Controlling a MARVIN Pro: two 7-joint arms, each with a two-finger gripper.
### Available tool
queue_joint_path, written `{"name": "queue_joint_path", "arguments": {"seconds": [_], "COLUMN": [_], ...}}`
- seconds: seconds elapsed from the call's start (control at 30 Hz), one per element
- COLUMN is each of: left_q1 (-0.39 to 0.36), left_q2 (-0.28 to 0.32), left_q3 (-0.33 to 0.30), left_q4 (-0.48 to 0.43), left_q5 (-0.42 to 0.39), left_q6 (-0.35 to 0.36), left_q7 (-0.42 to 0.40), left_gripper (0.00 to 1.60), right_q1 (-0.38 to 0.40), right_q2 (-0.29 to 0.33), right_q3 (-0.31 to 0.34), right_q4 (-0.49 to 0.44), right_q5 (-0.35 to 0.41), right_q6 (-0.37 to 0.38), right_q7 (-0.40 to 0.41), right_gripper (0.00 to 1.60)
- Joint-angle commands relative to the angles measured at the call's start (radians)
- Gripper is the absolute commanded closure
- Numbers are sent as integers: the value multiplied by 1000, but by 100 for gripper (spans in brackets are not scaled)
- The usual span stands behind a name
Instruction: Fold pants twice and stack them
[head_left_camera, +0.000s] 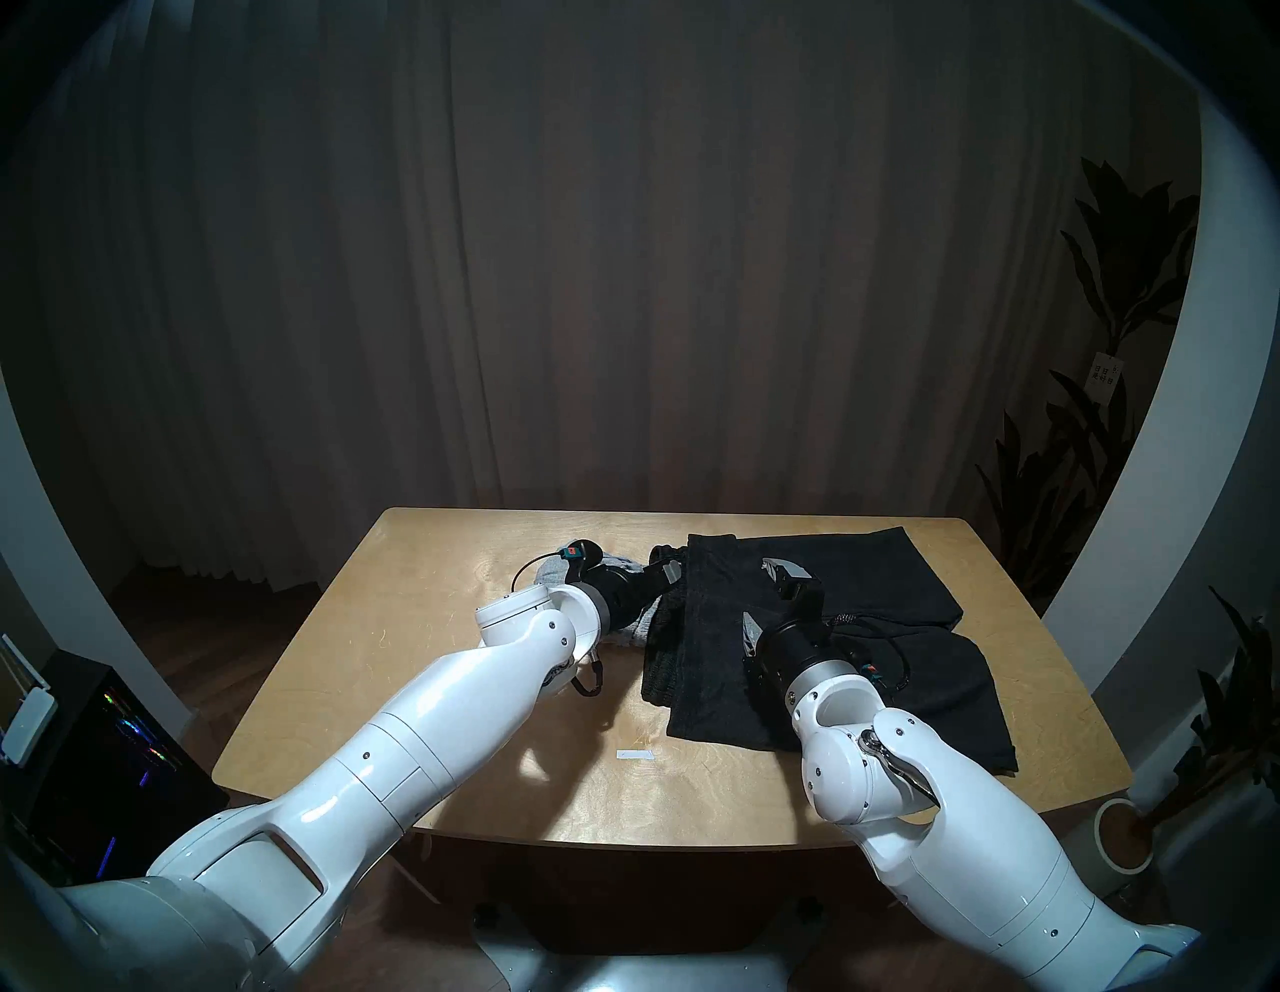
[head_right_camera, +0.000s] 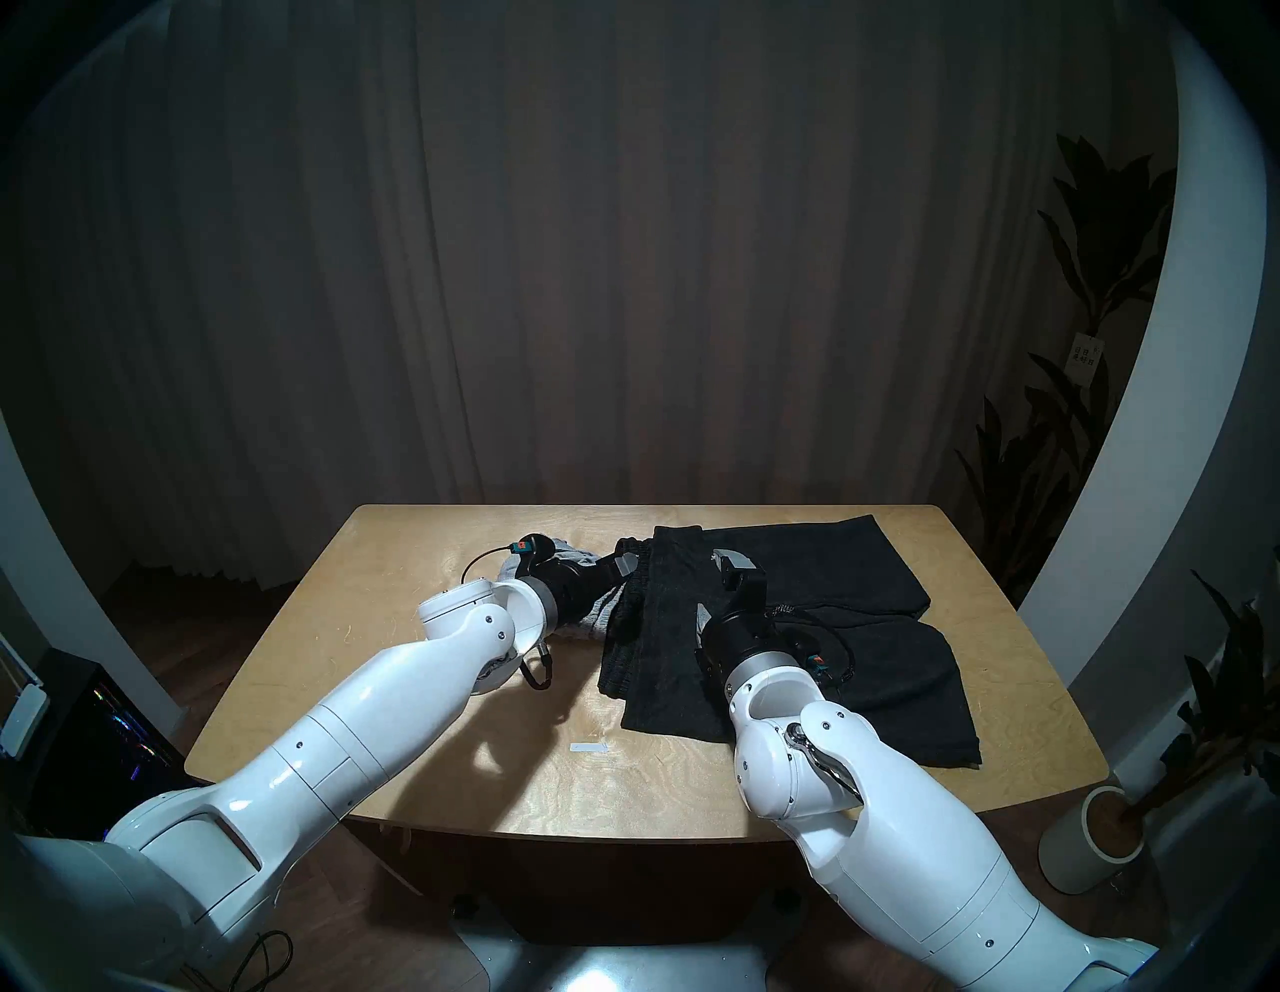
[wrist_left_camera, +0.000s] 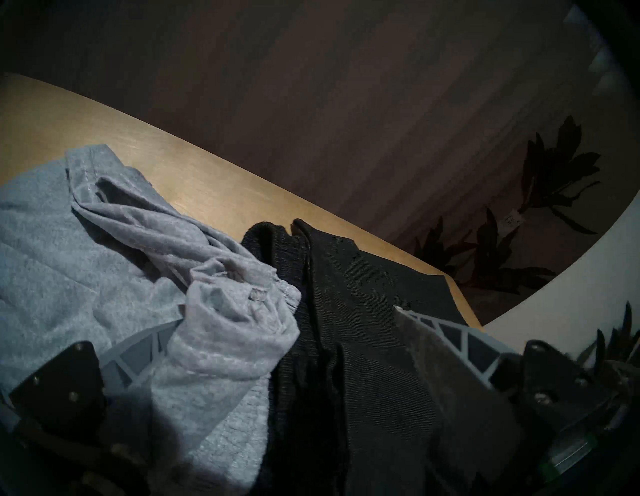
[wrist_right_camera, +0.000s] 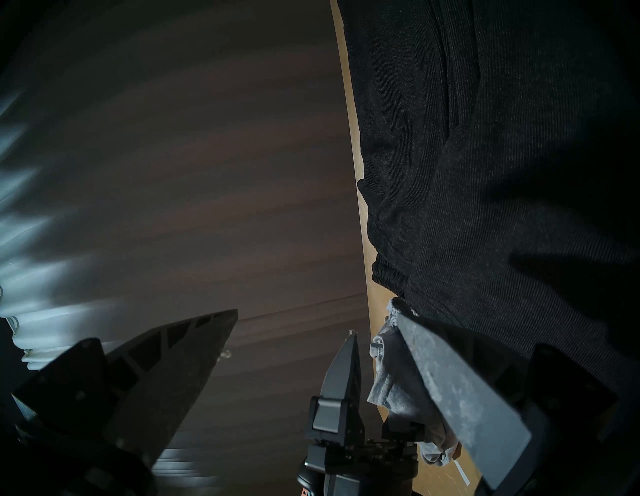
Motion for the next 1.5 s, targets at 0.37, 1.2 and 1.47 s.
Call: {"name": "queue_joint_path", "arguments": {"seconds": [0.37,1.2,1.47], "left_q1": [6,-131,-140], "left_q2": [19,-147,-153], "left_q3": [-90,-288,-275], "left_q4": [6,233,218], "left_q5": [-178,-457,-448], "left_q6": [99,-107,-115], "left_q7": [-111,327,370], "left_gripper": [0,0,0], "right_q1": [15,38,41], "right_q2": [3,-10,-12], "right_q3": [17,6,3], "right_q4": [4,14,15], "right_q5": [-5,-22,-29], "right_q6": [-5,-21,-27], "right_q7": [7,-9,-16], "right_gripper": [0,0,0]}}
